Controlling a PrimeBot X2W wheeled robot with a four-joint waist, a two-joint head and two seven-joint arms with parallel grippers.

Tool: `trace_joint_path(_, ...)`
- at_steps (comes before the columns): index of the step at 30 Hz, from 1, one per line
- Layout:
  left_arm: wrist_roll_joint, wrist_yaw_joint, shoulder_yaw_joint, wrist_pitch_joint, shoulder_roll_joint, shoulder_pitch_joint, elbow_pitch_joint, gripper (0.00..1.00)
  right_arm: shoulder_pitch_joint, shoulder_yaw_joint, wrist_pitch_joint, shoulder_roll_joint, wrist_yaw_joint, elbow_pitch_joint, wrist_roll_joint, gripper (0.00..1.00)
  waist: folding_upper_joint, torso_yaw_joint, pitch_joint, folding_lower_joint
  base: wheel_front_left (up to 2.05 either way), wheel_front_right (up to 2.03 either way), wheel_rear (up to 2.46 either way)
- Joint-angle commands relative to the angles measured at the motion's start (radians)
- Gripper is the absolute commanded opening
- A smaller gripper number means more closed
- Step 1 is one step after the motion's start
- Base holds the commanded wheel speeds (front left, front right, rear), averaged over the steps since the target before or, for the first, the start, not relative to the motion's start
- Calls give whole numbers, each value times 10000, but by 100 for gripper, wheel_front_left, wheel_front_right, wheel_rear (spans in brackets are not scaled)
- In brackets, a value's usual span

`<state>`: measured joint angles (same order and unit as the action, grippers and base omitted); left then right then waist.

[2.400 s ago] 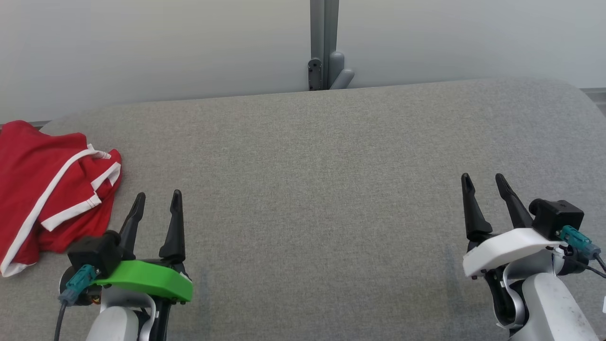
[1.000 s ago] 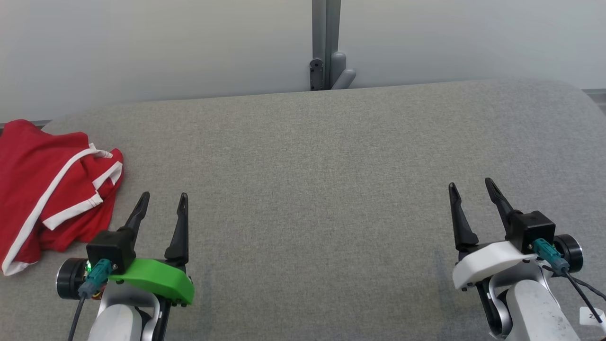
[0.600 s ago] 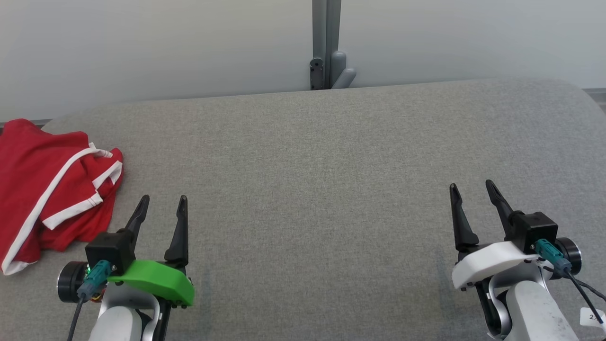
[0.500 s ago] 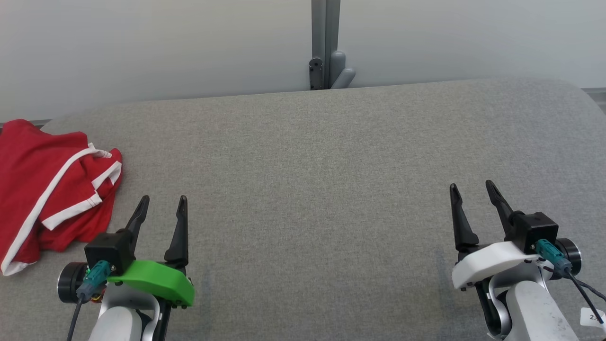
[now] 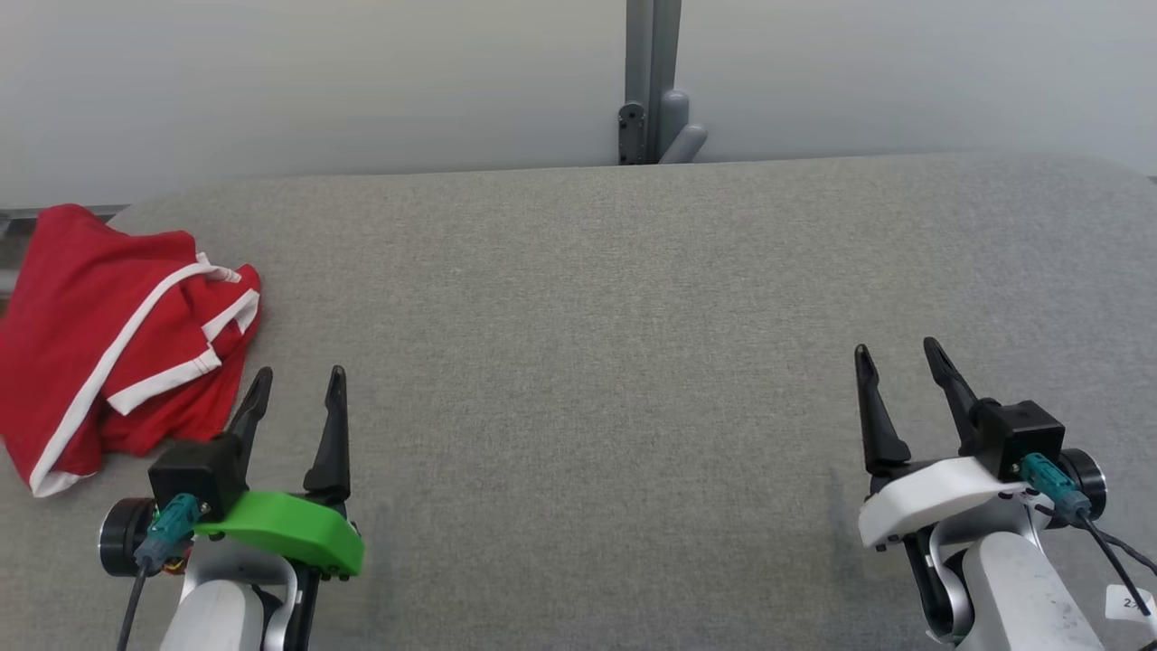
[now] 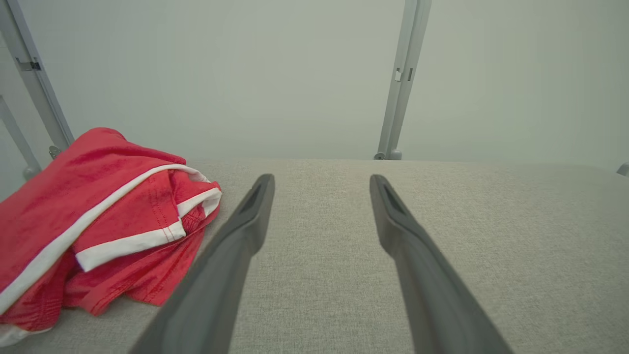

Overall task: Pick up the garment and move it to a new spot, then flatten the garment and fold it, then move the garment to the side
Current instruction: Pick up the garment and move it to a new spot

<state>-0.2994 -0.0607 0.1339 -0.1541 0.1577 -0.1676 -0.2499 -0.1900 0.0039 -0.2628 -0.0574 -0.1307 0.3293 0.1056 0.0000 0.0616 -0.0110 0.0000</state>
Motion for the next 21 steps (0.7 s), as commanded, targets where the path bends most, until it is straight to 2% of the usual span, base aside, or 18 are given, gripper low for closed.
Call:
trace_joint_path(1, -37, 83, -44, -63, 73, -160, 13, 100, -101, 29, -41, -5, -1, -63, 45, 100, 0, 238, -88, 0, 0, 0, 0)
trace_joint_path(15, -390, 365, -516, -330, 256, -236, -10, 100, -416, 721, -34, 8, -1, -316, 169, 100, 0, 2524, -215, 0, 0, 0, 0)
trace_joint_path(21, -526, 464, -598, -362, 272, -89, 78, 100, -525, 964, -16, 21, -1, -296, 238, 100, 0, 3242, -254, 0, 0, 0, 0)
